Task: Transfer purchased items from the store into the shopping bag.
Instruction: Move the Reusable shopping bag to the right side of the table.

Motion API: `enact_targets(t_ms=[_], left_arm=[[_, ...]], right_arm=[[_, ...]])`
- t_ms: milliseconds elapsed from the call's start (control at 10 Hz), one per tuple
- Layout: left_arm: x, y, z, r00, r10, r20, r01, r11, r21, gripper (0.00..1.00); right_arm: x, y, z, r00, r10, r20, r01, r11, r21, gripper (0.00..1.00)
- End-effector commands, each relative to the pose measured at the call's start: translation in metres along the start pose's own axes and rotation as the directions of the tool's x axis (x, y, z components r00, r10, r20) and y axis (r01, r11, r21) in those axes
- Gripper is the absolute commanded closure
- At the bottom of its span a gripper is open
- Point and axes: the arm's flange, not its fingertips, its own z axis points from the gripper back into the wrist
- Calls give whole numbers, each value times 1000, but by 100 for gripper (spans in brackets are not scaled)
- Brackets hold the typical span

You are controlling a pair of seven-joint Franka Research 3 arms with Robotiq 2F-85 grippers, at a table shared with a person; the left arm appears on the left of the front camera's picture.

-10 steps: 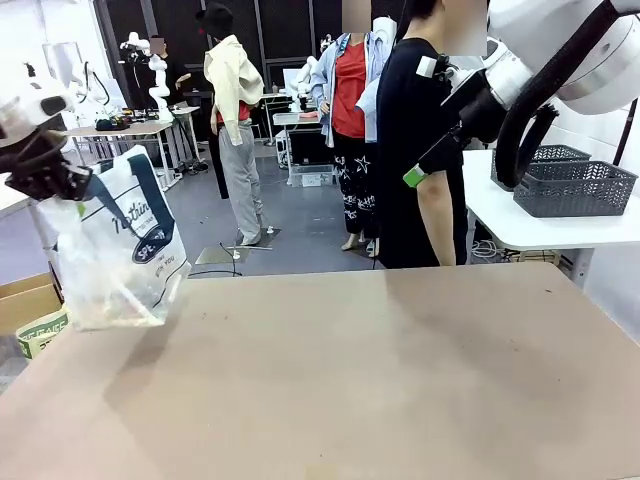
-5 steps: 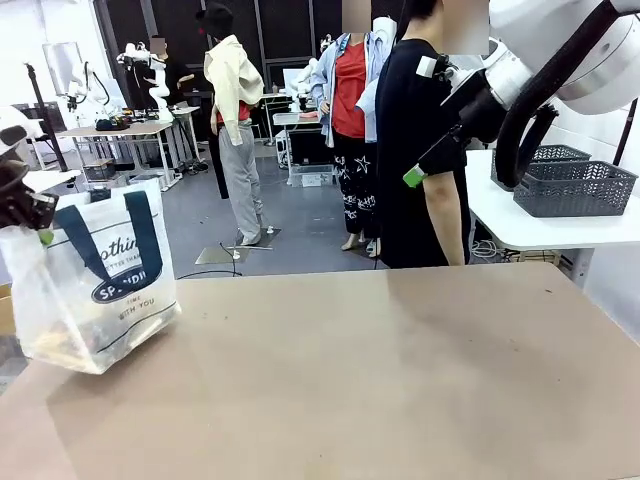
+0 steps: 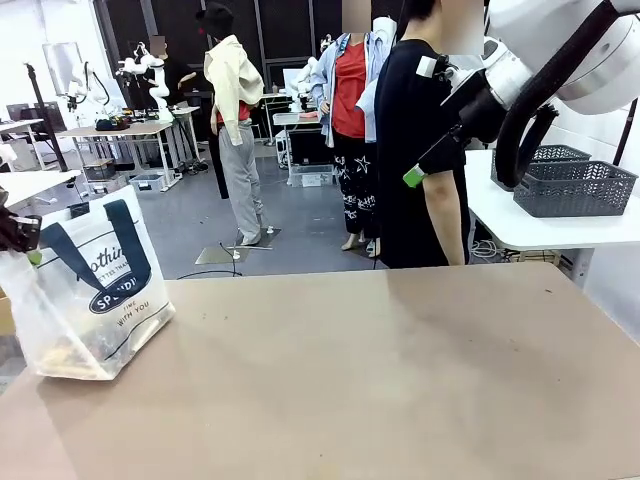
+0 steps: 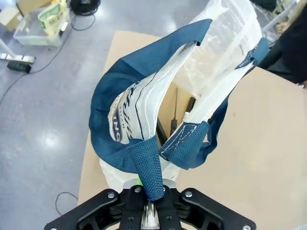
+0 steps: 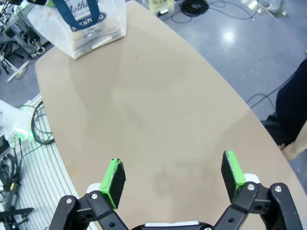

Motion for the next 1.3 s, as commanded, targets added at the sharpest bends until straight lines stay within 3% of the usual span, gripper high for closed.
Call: enact_targets(t_ms=[0, 400, 1200], left_arm=[[-9, 13, 12, 995, 33, 91, -31, 999, -31, 100], [-18, 17, -6, 995, 93, 45, -92, 995, -29, 100], [-17, 16, 2, 998, 63, 28, -62, 998, -15, 100]], right_arm=[[-4, 2, 0, 1000, 9, -11, -9, 1000, -2, 0], [-4, 2, 0, 1000, 9, -11, -9, 1000, -2, 0], [-4, 2, 0, 1000, 9, -11, -9, 1000, -2, 0]])
